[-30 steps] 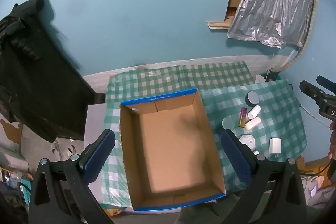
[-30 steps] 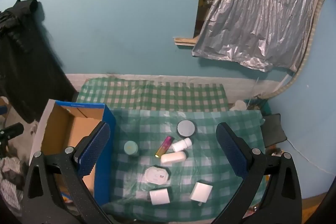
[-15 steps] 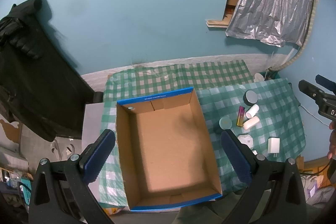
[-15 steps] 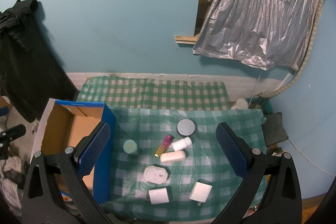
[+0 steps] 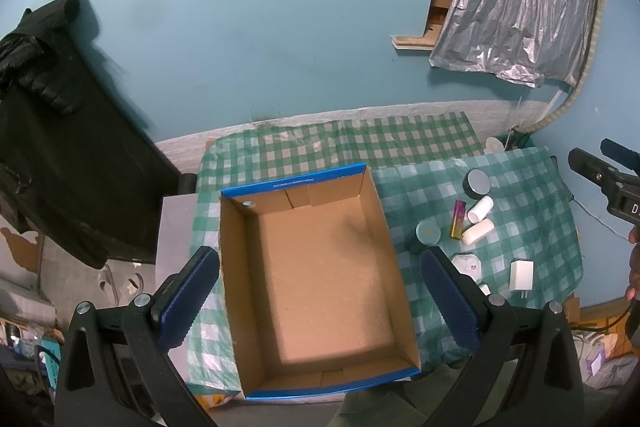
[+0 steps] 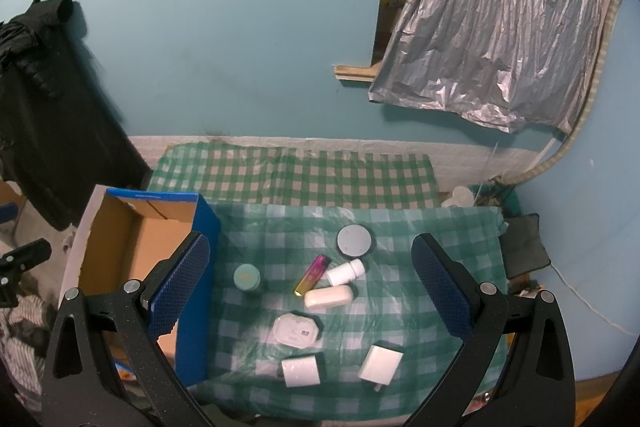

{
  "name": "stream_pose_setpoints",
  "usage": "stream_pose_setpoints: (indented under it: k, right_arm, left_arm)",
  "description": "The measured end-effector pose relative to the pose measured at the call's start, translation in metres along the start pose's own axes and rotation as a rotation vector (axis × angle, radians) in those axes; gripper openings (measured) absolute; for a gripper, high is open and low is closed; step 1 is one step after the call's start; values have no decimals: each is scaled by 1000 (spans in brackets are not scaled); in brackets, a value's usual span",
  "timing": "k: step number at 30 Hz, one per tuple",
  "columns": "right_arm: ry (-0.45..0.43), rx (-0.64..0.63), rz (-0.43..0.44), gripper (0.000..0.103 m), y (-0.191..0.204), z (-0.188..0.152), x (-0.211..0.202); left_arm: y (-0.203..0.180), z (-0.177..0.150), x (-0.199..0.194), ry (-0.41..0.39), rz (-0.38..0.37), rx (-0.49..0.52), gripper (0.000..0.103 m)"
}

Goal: Organize rigid objects

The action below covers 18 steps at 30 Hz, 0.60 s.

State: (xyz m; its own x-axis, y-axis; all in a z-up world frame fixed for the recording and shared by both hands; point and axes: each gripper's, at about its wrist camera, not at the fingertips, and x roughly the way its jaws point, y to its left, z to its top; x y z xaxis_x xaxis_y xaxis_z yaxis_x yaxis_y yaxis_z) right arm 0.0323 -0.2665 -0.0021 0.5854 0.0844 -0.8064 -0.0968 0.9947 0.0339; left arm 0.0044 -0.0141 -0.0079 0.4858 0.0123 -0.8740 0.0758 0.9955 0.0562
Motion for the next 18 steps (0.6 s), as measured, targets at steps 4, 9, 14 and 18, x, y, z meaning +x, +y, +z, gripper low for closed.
stream_pose_setpoints:
  k: [4, 9, 14, 18]
  right_arm:
    - [2, 1, 0, 101, 0, 1, 0]
    - [5, -1, 1, 101, -1, 0, 0]
    - [9, 1, 0, 101, 0, -3, 0]
    - [10, 1, 1, 101, 0, -3, 0]
  left_arm:
    - [1, 0, 0, 0, -1, 1, 101]
    - [1, 0, 0, 1, -2, 2, 101]
    - [-3, -5, -1, 1, 3, 15, 101]
    - [-1, -8, -2, 0, 9, 20, 101]
